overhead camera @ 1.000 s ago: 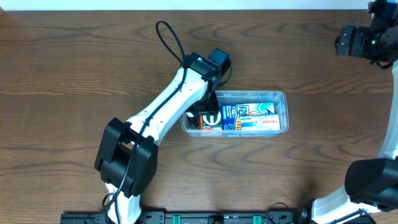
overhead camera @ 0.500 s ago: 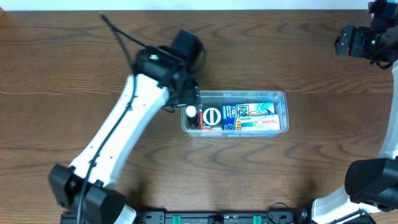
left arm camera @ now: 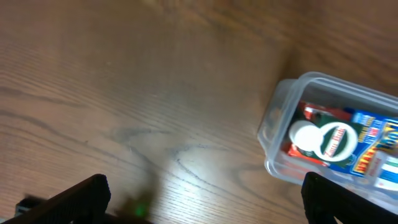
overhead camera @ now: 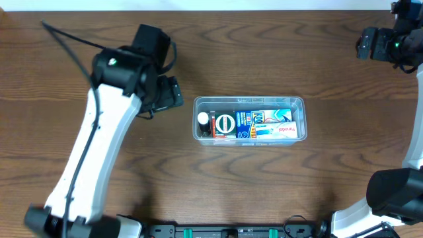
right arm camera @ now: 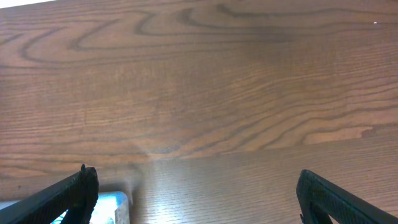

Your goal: Pack container

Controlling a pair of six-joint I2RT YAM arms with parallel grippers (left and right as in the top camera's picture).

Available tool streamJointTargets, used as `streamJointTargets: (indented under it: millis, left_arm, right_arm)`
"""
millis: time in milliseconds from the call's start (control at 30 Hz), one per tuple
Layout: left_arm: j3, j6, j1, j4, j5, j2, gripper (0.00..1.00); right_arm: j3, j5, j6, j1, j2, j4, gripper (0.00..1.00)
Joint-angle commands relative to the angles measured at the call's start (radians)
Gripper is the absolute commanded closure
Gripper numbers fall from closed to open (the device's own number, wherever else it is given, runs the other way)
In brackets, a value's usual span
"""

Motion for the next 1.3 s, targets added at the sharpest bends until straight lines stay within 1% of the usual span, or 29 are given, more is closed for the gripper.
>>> streamJointTargets:
  millis: [0, 100, 133, 200, 400, 633, 833, 933, 1000, 1100, 1267]
  left_arm:
    - [0.015, 0.035, 0.003, -0.016, -0.034, -0.124, 0.01]
    - [0.014, 0.035, 0.003, -0.057, -0.035, -0.229, 0.00]
    - [0.014, 0.034, 0.003, -0.074, -0.034, -0.259, 0.02]
    - [0.014, 0.025, 0.003, -0.107, -0.034, -0.321, 0.02]
    - [0.014, 0.023, 0.003, -0.116, -0.034, -0.472, 0.02]
    - [0.013, 0.027, 0.003, -0.271, -0.043, -0.588, 0.02]
    - [-0.063, 0.038, 0.003, -0.269, -0.045, -0.645, 0.02]
    - [-0.144, 0.038, 0.033, -0.206, -0.069, -0.685, 0.02]
    - [-0.226, 0.039, 0.065, -0.122, -0.078, -0.732, 0.02]
    - [-0.372, 0.039, 0.108, 0.045, -0.087, -0.825, 0.02]
    - [-0.634, 0.088, 0.183, 0.362, -0.086, -1.003, 0.02]
  right_arm:
    - [0.009, -0.001, 0.016, -0.008, -0.007, -0.001, 0.01]
    - [0.009, -0.001, 0.016, -0.008, -0.007, -0.001, 0.01]
    - [0.009, -0.001, 0.016, -0.008, -0.007, -0.001, 0.01]
    - [0.009, -0.001, 0.016, -0.008, -0.007, -0.001, 0.01]
    - [0.009, -0.001, 0.016, -0.008, -0.007, -0.001, 0.01]
    - [0.009, -0.001, 0.016, -0.008, -0.007, -0.001, 0.01]
    - [0.009, -0.001, 0.016, -0.008, -0.007, -0.001, 0.01]
    - [0.009, -0.001, 0.016, -0.008, -0.007, -0.001, 0.01]
    - [0.009, -0.001, 0.016, -0.008, -0.007, -0.001, 0.01]
    - [0.009, -0.001, 0.016, -0.008, -0.007, -0.001, 0.01]
    - [0.009, -0.001, 0.016, -0.008, -0.007, -0.001, 0.01]
